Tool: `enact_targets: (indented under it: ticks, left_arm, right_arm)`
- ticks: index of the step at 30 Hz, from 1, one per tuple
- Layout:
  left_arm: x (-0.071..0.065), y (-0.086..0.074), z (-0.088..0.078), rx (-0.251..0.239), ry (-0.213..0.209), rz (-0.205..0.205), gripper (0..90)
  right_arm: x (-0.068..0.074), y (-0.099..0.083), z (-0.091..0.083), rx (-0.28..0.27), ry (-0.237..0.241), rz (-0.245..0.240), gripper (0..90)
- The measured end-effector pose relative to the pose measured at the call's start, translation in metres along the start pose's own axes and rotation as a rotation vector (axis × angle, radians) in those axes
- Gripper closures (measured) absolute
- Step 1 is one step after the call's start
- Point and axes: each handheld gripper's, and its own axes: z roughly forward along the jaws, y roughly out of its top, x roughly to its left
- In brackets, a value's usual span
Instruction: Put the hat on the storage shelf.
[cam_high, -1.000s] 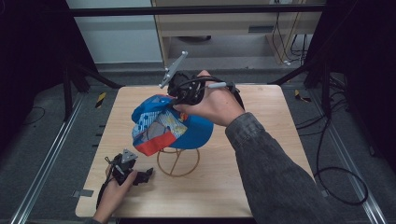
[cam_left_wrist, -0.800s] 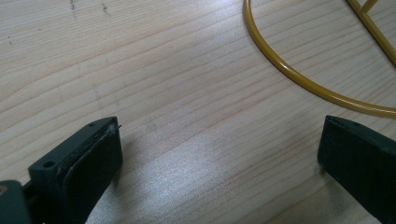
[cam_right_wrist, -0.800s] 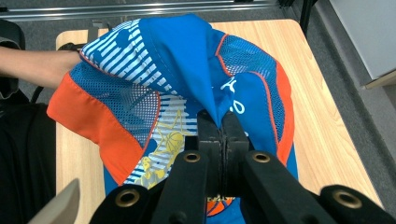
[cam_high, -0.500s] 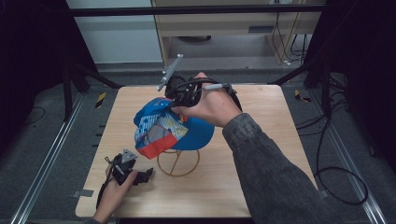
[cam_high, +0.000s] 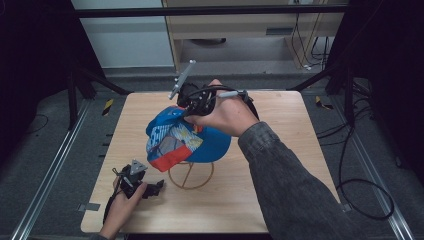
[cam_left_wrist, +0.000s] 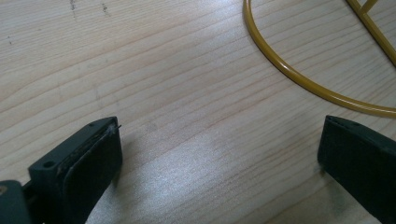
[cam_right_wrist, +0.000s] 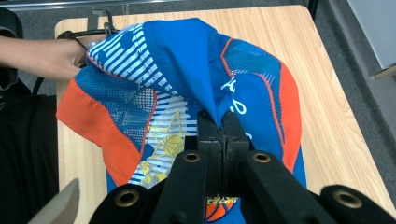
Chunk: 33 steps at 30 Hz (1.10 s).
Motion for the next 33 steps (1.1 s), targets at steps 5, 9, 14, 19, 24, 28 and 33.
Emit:
enact_targets:
  ticks: [5, 9, 14, 19, 24, 28, 33]
  left_arm:
    - [0.0, 0.0, 0.0, 0.0, 0.0, 0.0, 0.0]
    - [0.0, 0.0, 0.0, 0.002, 0.0, 0.002, 0.0]
    - [0.0, 0.0, 0.0, 0.001, 0.0, 0.001, 0.0]
    - [0.0, 0.0, 0.0, 0.0, 0.001, 0.001, 0.0]
    - [0.0, 0.0, 0.0, 0.0, 0.001, 0.001, 0.0]
    - [0.0, 0.0, 0.0, -0.001, 0.001, 0.001, 0.0]
    - [0.0, 0.0, 0.0, 0.0, 0.001, 0.001, 0.0]
  right_arm:
    - [-0.001, -0.003, 0.0, 0.005, 0.0, 0.004, 89.6]
    - [-0.001, -0.004, 0.0, 0.022, -0.004, 0.006, 89.6]
    - [-0.002, -0.007, 0.0, 0.033, -0.003, 0.012, 89.6]
    - [-0.003, -0.012, 0.0, 0.033, 0.004, 0.02, 89.6]
    - [-0.004, -0.017, 0.001, 0.034, 0.007, 0.028, 89.3]
    - [-0.004, -0.018, 0.001, 0.036, 0.012, 0.035, 88.1]
    - [-0.005, -0.02, 0.002, 0.045, 0.021, 0.037, 83.3]
